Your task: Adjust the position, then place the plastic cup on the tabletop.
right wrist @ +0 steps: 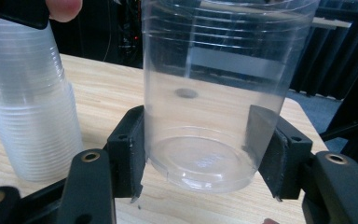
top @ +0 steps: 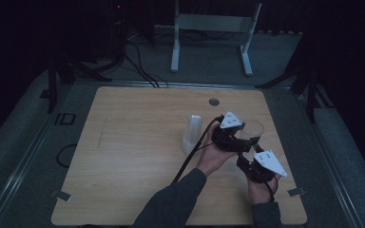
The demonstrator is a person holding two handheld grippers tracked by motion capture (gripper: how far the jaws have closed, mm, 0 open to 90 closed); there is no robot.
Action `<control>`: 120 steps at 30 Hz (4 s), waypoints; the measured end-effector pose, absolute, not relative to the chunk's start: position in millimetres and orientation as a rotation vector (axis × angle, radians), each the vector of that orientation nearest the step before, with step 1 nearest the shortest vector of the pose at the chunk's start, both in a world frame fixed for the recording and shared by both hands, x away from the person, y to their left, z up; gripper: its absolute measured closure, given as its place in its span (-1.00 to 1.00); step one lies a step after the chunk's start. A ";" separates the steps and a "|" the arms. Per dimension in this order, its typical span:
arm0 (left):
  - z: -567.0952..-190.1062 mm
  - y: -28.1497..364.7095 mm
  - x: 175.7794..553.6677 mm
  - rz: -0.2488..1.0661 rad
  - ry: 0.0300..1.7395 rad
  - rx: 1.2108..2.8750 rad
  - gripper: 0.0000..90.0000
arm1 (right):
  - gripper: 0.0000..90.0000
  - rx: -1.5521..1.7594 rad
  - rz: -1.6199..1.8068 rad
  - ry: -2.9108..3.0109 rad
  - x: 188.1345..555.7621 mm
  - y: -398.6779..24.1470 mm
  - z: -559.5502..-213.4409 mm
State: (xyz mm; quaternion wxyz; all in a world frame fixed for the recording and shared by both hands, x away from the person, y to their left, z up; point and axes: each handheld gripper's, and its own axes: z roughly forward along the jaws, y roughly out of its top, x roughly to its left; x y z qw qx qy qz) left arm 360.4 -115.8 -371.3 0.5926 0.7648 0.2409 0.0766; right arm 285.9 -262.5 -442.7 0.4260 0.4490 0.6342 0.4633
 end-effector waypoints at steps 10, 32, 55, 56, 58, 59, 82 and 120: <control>-375.8 -116.5 356.7 0.265 0.546 1.802 -0.33 | -0.34 1.152 1.167 1.618 286.4 -266.3 -443.4; -379.6 -108.6 353.5 0.356 0.547 1.791 -0.32 | -0.44 1.156 1.175 1.623 276.8 -273.7 -442.1; -385.0 -107.1 351.6 0.388 0.545 1.798 -0.32 | -0.43 1.186 1.180 1.571 274.2 -285.1 -439.1; -385.2 -106.9 351.7 0.388 0.546 1.797 -0.32 | -0.43 1.188 1.179 1.569 274.2 -285.5 -439.0; -385.9 -106.4 351.8 0.384 0.549 1.798 -0.32 | -0.43 1.192 1.174 1.564 274.3 -286.4 -438.9; -386.2 -106.1 352.0 0.381 0.548 1.798 -0.32 | -0.43 1.194 1.172 1.562 274.4 -287.0 -438.9; -392.7 -99.4 347.9 0.391 0.546 1.785 -0.32 | -0.43 1.244 1.142 1.520 276.1 -295.8 -440.8; -416.3 -93.6 342.7 0.426 0.562 1.798 -0.31 | -0.42 1.243 1.126 1.529 276.3 -296.7 -444.6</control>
